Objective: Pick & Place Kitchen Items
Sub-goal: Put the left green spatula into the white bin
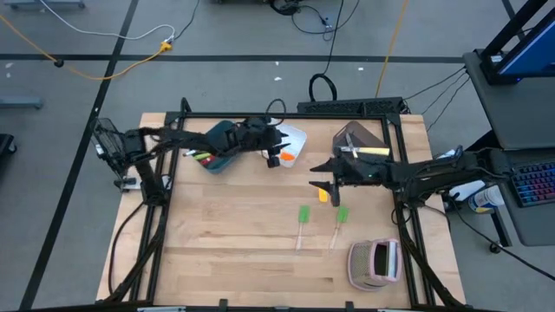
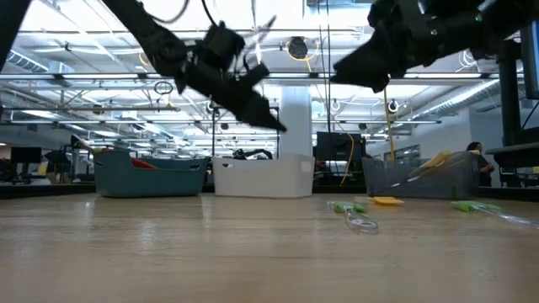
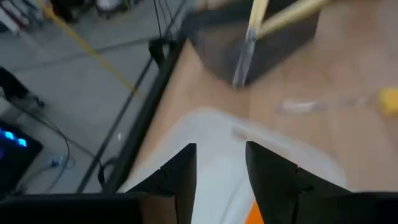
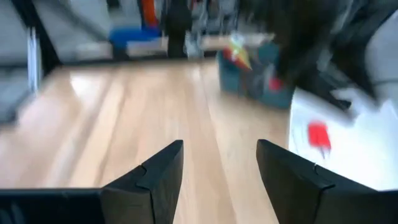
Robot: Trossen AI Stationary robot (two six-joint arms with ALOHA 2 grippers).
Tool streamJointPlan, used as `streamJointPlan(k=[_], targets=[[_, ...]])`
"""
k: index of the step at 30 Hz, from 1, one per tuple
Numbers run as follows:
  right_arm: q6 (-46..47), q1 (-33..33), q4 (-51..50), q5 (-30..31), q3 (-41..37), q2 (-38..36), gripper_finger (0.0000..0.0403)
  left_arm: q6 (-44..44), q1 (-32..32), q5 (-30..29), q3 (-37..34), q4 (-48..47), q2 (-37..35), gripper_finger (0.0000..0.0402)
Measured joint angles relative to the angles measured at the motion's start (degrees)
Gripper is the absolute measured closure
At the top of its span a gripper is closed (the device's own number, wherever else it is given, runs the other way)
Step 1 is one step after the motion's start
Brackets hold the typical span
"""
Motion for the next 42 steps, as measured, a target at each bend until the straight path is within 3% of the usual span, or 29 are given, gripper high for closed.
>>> streamJointPlan(k=[5, 12, 16, 28, 35, 42], targets=[[-3.83, 4.53, -12.02, 0.43, 6.0, 2.89, 0.0206, -1.04, -1.28, 0.01, 0.04, -4.96, -8.0, 0.0272], [-13.74, 10.62, -13.51, -8.24, 10.29, 14.29, 0.0206, -5.5, -3.95, 0.09, 0.04, -13.08, -18.07, 0.0279], [-17.13, 11.76, -14.11, -9.86, 12.91, 21.1, 0.0206, -6.68, -5.96, 0.04, 0.04, -16.48, -21.63, 0.0279], [-16.33, 7.92, -22.45, -11.45, 15.67, 32.38, 0.0206, -7.06, -10.35, 0.07, 0.07, -22.02, -22.67, 0.0279], [-30.18, 7.87, -20.8, -11.54, 15.73, 35.8, 0.0206, -7.06, -10.79, 0.04, 0.04, -23.34, -22.62, 0.0279], [-36.41, 7.19, -18.69, -12.76, 15.64, 35.98, 0.0206, -7.06, -10.79, 0.04, 0.04, -25.72, -22.62, 0.0279]])
